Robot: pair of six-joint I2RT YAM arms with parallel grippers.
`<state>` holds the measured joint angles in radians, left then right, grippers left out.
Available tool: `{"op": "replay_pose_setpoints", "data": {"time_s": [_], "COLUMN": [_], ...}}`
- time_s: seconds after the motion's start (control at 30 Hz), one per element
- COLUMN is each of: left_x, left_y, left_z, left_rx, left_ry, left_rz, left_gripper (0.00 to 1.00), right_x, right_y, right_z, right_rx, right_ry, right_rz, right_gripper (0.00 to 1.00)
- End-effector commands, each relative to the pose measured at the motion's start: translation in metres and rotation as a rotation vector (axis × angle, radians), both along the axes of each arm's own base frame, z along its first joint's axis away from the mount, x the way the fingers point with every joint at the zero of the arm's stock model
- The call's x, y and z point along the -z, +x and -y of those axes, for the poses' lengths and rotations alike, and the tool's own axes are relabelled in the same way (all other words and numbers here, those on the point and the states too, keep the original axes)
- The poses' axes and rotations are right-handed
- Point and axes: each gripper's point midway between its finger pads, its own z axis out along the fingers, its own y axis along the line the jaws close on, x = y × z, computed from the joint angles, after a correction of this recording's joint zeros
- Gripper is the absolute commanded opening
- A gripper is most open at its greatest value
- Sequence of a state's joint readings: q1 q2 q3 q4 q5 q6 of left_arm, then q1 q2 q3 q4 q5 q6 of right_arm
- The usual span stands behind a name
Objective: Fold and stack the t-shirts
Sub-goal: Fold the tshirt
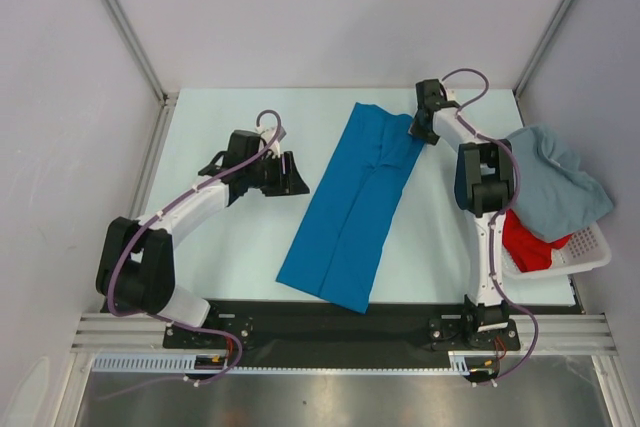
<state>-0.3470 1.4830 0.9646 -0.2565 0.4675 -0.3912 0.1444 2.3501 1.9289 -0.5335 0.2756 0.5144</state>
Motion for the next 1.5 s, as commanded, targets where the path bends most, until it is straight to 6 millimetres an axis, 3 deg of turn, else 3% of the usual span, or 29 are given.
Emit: {"op": "replay_pose_setpoints", "data": {"time_s": [0.0,0.13,0.3,0.33,0.4,0.43,0.47,0.63,0.67,0.7,0.8,0.9,0.93,0.97,1.03,1.1,1.13,1.23,1.27,1.33,1.37,1.4,1.47], "left_x": [-0.01,-0.009,-0.004,0.0,0.0,0.003,0.002,0.003,0.002,0.002,0.002,0.003,0.004,0.007,0.011,0.02,0.028,0.037,0.038,0.044,0.045,0.047,0.055], "left_y": [0.0,0.001,0.004,0.004,0.005,0.005,0.006,0.011,0.012,0.012,0.011,0.007,0.006,0.003,-0.002,-0.012,-0.019,-0.038,-0.043,-0.056,-0.063,-0.069,-0.082], "left_z": [0.006,0.007,0.008,0.008,0.009,0.01,0.009,0.009,0.01,0.01,0.009,0.007,0.007,0.006,0.004,0.003,0.002,0.0,0.0,0.001,0.001,0.002,0.001], "left_rx": [0.033,0.037,0.042,0.043,0.045,0.047,0.044,0.031,0.03,0.029,0.026,0.017,0.013,0.01,0.001,0.003,-0.004,-0.015,-0.017,-0.013,-0.007,-0.002,-0.007], "left_ry": [-0.018,-0.02,-0.021,-0.017,-0.019,-0.019,-0.019,-0.023,-0.025,-0.025,-0.026,-0.021,-0.023,-0.021,-0.014,-0.01,-0.01,-0.016,-0.012,-0.004,0.003,0.006,0.016], "left_rz": [0.042,0.04,0.029,0.02,0.02,0.012,0.011,0.009,0.01,0.007,0.003,-0.009,-0.013,-0.022,-0.051,-0.106,-0.144,-0.193,-0.206,-0.242,-0.26,-0.271,-0.301], "left_gripper": [0.55,0.55,0.55,0.55,0.55,0.55,0.55,0.54,0.54,0.54,0.55,0.58,0.59,0.61,0.61,0.61,0.6,0.58,0.57,0.57,0.57,0.57,0.57], "right_x": [-0.017,-0.007,-0.005,-0.013,-0.004,-0.013,-0.005,-0.013,-0.025,-0.017,-0.027,-0.035,-0.04,-0.039,-0.067,-0.078,-0.102,-0.116,-0.134,-0.141,-0.15,-0.153,-0.158], "right_y": [0.031,0.048,0.072,0.08,0.086,0.096,0.099,0.128,0.137,0.14,0.149,0.152,0.153,0.147,0.141,0.125,0.114,0.079,0.059,0.037,0.01,-0.005,-0.036], "right_z": [0.005,-0.005,-0.012,-0.013,-0.01,-0.01,-0.01,-0.019,-0.02,-0.023,-0.026,-0.028,-0.029,-0.025,-0.016,-0.007,-0.004,0.009,0.011,0.005,0.004,0.003,-0.017], "right_rx": [-0.01,-0.079,-0.105,-0.106,-0.093,-0.089,-0.092,-0.138,-0.144,-0.156,-0.171,-0.188,-0.191,-0.179,-0.147,-0.111,-0.109,-0.104,-0.104,-0.134,-0.146,-0.149,-0.207], "right_ry": [-0.007,0.019,0.032,0.029,0.018,0.016,0.016,0.016,0.031,0.036,0.044,0.047,0.047,0.037,0.023,-0.005,-0.013,-0.073,-0.08,-0.059,-0.061,-0.065,-0.034], "right_rz": [0.098,0.127,0.193,0.222,0.219,0.251,0.248,0.351,0.393,0.391,0.437,0.462,0.465,0.43,0.429,0.377,0.378,0.276,0.242,0.188,0.133,0.104,0.07], "right_gripper": [0.46,0.39,0.11,0.06,0.0,0.0,0.0,0.0,0.0,0.0,0.01,0.15,0.25,0.31,0.45,0.54,0.62,0.74,0.75,0.78,0.78,0.78,0.77]}}
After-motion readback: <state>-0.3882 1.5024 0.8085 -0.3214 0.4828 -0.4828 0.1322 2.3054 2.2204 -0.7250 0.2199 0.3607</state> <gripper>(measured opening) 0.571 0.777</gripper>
